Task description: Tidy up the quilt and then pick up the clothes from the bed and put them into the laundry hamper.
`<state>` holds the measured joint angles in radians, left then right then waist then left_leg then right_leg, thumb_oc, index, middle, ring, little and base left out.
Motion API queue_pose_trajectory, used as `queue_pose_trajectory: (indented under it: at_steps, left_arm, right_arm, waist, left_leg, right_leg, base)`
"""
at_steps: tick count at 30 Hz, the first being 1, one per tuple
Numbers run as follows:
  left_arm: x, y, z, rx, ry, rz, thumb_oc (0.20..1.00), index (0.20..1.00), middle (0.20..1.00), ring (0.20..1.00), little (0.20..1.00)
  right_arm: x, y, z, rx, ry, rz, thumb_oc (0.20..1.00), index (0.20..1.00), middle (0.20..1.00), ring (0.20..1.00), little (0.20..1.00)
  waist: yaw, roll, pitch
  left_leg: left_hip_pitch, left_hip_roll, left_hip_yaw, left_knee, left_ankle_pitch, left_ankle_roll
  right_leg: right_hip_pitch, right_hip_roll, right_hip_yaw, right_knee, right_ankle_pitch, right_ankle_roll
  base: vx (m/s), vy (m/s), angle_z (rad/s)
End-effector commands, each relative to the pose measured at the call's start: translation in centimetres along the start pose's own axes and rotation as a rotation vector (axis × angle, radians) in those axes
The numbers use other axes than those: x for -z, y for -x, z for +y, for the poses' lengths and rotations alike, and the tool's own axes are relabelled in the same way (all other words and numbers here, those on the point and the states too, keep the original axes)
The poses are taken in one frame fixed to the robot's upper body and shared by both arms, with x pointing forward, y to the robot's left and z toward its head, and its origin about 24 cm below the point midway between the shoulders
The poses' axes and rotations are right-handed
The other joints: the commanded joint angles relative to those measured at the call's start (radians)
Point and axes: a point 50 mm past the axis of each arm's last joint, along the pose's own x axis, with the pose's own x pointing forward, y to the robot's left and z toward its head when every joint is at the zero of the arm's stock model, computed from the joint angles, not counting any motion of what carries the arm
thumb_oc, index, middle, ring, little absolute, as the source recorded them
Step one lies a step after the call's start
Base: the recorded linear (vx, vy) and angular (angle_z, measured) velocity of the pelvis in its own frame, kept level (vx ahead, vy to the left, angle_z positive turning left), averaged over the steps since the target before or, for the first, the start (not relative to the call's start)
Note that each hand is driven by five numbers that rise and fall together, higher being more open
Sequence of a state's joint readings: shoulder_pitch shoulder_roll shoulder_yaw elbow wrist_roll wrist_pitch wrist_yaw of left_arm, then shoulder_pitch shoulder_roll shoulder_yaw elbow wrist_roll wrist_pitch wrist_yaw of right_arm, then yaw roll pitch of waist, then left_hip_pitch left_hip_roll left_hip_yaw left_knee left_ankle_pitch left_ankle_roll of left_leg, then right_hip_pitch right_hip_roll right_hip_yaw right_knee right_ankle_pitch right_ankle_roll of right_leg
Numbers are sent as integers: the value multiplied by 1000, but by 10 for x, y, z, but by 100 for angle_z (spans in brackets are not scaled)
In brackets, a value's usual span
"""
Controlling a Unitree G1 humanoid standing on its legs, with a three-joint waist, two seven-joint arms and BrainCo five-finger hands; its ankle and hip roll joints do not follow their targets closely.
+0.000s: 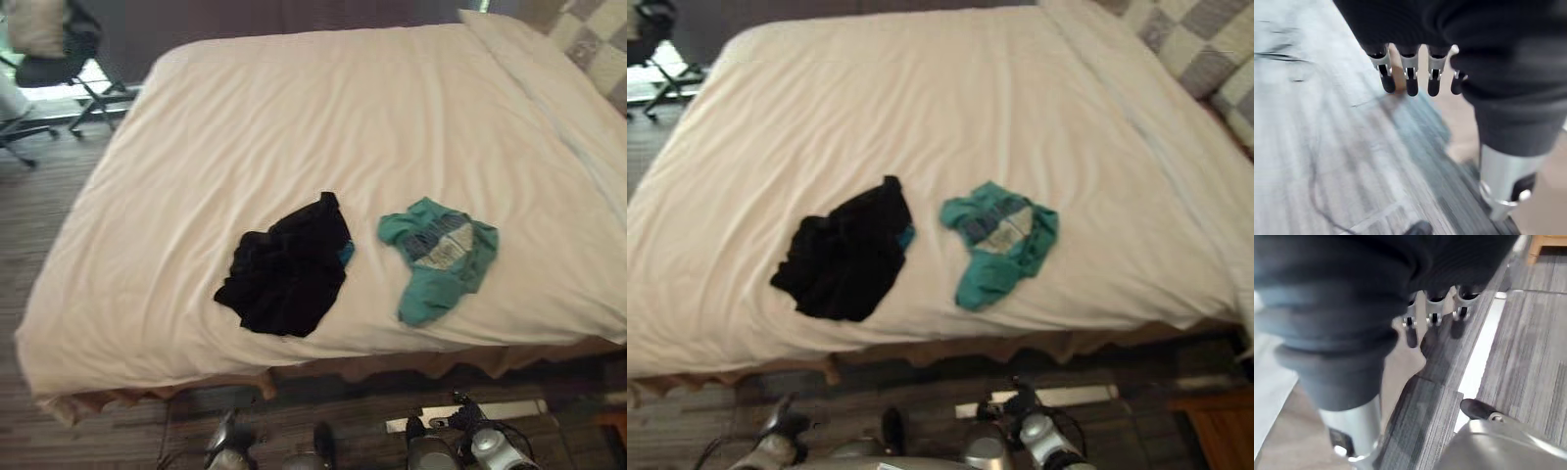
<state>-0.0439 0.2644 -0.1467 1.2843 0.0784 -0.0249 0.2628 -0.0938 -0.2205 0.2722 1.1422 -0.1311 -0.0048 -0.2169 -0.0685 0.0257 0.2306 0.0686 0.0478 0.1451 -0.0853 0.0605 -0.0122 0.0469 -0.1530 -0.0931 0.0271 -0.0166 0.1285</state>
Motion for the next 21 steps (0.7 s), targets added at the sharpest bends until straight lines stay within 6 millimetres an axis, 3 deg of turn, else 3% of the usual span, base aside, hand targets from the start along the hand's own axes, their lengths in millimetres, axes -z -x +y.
queue_pose_trajectory:
  at_steps: [1,2,3,4,5,6,7,8,10,11,12,15,16,17,19,20,21]
  left_arm:
    - [22,-3,36,-163,238,142,1000,1000,1000,1000,1000]
    - [47,0,60,-274,429,221,1000,1000,1000,1000,1000]
    - [58,2,78,-342,544,243,1000,1000,1000,1000,1000]
    - [58,2,78,-343,544,243,1000,1000,1000,1000,1000]
    - [59,3,100,-418,655,216,1000,1000,1000,1000,1000]
    - [50,9,160,-602,772,70,1000,1000,1000,1000,1000]
    - [45,14,179,-661,752,-1,1000,1000,1000,1000,1000]
    - [45,14,179,-661,752,0,1000,1000,1000,1000,1000]
    - [17,33,229,-796,669,-221,1000,1000,1000,1000,1000]
    - [-21,60,273,-908,580,-451,1000,1000,1000,1000,1000]
    - [-21,60,273,-908,580,-451,1000,1000,1000,1000,1000]
    - [-82,110,309,-997,406,-795,1000,1000,1000,1000,1000]
    - [-123,141,314,-996,241,-1001,1000,1000,1000,1000,1000]
    - [-124,142,314,-996,240,-1002,1000,1000,1000,1000,1000]
    - [-163,161,296,-933,38,-1161,1000,1000,1000,1000,1000]
    - [-163,161,295,-933,38,-1161,1000,1000,1000,1000,1000]
    - [-178,161,280,-880,-29,-1211,1000,1000,1000,1000,1000]
  right_arm:
    - [29,3,-9,100,-158,169,1000,1000,1000,1000,1000]
    - [63,9,-27,200,-306,298,1000,1000,1000,1000,1000]
    - [74,12,-43,272,-399,325,1000,1000,1000,1000,1000]
    - [74,12,-43,272,-399,325,1000,1000,1000,1000,1000]
    - [80,14,-59,337,-464,327,1000,1000,1000,1000,1000]
    - [80,21,-111,527,-507,212,1000,1000,1000,1000,1000]
    - [77,28,-133,610,-475,149,1000,1000,1000,1000,1000]
    - [77,28,-132,610,-475,150,1000,1000,1000,1000,1000]
    - [54,50,-195,782,-230,-35,1000,1000,1000,1000,1000]
    - [26,73,-242,923,-13,-175,1000,1000,1000,1000,1000]
    - [26,73,-242,923,-13,-175,1000,1000,1000,1000,1000]
    - [-16,107,-283,1049,202,-357,1000,1000,1000,1000,1000]
    - [-40,120,-291,1076,311,-448,1000,1000,1000,1000,1000]
    - [-40,120,-291,1077,311,-448,1000,1000,1000,1000,1000]
    - [-76,127,-286,1040,422,-582,1000,1000,1000,1000,1000]
    - [-75,127,-286,1040,422,-581,1000,1000,1000,1000,1000]
    - [-90,127,-277,1006,431,-652,1000,1000,1000,1000,1000]
  waist:
    - [4,-78,-9]
    - [2,-77,-23]
    - [0,-76,-31]
    - [0,-76,-33]
    - [-2,-76,-37]
    - [-8,-76,-38]
    - [-11,-74,-39]
    - [-11,-74,-41]
    - [-13,-72,-40]
    - [-17,-72,-45]
    - [-17,-71,-46]
    - [-20,-72,-53]
    - [-21,-72,-57]
    - [-20,-72,-57]
    - [-23,-73,-64]
    - [-23,-73,-63]
    - [-26,-74,-60]
  left_leg:
    - [-21,56,40,39,-69,-64]
    - [-13,55,39,26,-63,-67]
    - [-5,57,45,15,-59,-71]
    - [-7,57,45,14,-57,-71]
    - [-3,56,47,10,-54,-74]
    - [1,57,46,3,-47,-76]
    - [7,57,46,1,-50,-77]
    - [4,57,46,0,-47,-76]
    - [10,55,45,-1,-51,-76]
    - [12,54,42,-2,-54,-77]
    - [9,54,42,-2,-50,-77]
    - [11,55,38,-2,-55,-77]
    - [17,56,35,-2,-61,-79]
    - [13,56,34,-2,-56,-78]
    - [15,60,37,-2,-58,-81]
    - [15,60,37,-2,-58,-81]
    - [18,61,39,-2,-60,-81]
  right_leg:
    - [19,-30,-4,-65,4,15]
    - [34,-40,-11,-91,22,22]
    - [42,-45,-20,-106,33,30]
    - [39,-45,-20,-106,35,29]
    - [46,-50,-25,-111,39,35]
    - [50,-53,-24,-112,44,43]
    - [56,-56,-28,-113,43,49]
    - [53,-56,-28,-114,46,49]
    - [57,-60,-33,-114,46,56]
    - [59,-64,-34,-114,50,63]
    - [56,-64,-34,-114,53,62]
    - [55,-68,-32,-114,54,66]
    - [58,-69,-32,-113,48,65]
    - [55,-69,-32,-114,53,65]
    - [51,-69,-29,-113,50,62]
    - [51,-69,-29,-113,50,62]
    - [52,-69,-28,-113,48,61]
  base:
    - [158,-23,22]
    - [154,-12,-1]
    - [102,-6,-11]
    - [63,2,-7]
    - [40,12,6]
    - [62,24,9]
    - [30,23,9]
    - [13,20,6]
    - [0,0,0]
    - [0,0,0]
    - [-25,13,4]
    - [0,0,0]
    - [0,0,0]
    - [5,-9,4]
    - [12,-26,4]
    - [17,-43,2]
    - [0,0,0]
